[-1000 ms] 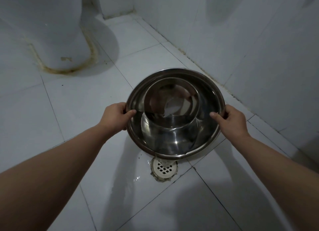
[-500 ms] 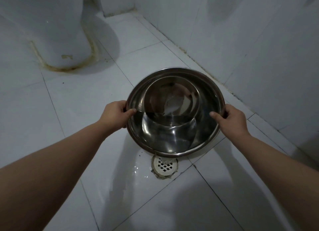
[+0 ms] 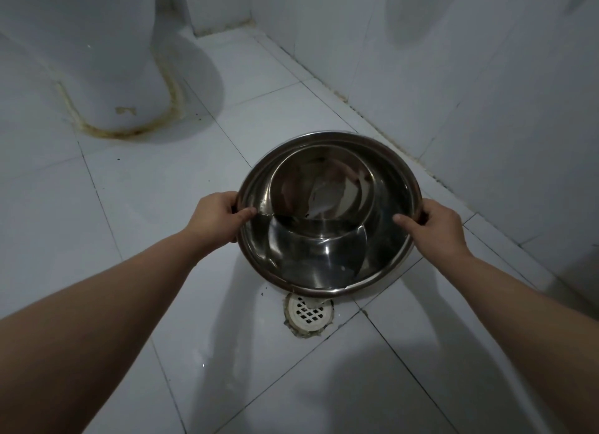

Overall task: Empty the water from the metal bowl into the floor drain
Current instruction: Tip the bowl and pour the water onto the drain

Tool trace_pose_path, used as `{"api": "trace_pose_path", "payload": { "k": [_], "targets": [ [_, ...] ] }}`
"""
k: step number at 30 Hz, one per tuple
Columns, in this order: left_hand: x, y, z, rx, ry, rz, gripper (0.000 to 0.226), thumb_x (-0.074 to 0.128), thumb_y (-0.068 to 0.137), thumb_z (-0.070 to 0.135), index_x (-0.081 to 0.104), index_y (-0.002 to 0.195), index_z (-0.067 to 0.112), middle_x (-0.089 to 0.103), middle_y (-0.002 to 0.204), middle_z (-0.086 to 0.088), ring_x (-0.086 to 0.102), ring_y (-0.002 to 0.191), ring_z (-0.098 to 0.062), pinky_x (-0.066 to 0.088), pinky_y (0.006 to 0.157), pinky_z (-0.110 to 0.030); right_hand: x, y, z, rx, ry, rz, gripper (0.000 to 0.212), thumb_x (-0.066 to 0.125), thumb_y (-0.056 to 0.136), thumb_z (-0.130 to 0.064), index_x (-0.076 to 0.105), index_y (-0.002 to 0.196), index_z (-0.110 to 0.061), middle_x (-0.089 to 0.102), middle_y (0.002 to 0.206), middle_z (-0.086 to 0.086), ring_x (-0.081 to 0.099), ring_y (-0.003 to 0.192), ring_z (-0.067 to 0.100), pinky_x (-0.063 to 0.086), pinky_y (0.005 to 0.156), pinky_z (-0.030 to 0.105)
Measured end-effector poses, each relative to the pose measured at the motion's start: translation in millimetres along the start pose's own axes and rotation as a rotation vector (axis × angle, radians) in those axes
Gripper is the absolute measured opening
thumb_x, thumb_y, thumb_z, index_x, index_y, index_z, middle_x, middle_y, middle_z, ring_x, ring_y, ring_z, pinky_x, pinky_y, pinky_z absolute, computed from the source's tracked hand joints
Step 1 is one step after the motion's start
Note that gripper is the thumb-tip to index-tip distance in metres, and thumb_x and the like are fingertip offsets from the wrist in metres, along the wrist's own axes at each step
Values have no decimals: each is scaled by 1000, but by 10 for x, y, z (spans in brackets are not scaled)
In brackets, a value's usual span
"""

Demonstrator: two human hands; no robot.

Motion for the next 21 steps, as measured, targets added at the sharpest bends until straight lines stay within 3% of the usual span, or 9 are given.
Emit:
{"api": "trace_pose_path", "payload": {
  "k": [3, 13, 21],
  "targets": [
    [2, -2, 2, -2, -1, -1, 20, 58, 89, 20, 65, 98, 4, 69, 87, -21, 68, 76, -33, 59, 71, -41, 3, 2, -4, -3, -8, -6, 21, 67, 82, -22, 63, 88, -2, 55, 68, 3, 53, 67, 20, 44, 68, 32],
    [-27, -7, 0, 10, -9, 8, 17, 59, 88, 18, 66, 97, 5, 69, 87, -23, 68, 77, -37, 58, 74, -44, -25, -15, -59, -3, -53, 19, 19, 67, 83, -21, 64, 86, -2, 54, 65, 1, 53, 68, 22, 39, 69, 29],
    [-28, -29, 19, 18, 6, -2, 16, 58, 89, 18, 65, 97, 7, 69, 87, -21, 65, 71, -30, 55, 64, -35, -48, -54, -106, 2, -95, -5, 15, 65, 85, -20, 63, 85, -6, 53, 66, -3, 53, 70, 20, 40, 72, 30]
  ]
}}
Point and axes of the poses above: each hand's wrist, its own y-axis towards the middle knuckle, its own x-axis out of the palm, z = x × y, the point moved 9 cm from there along y, towards the middle knuckle
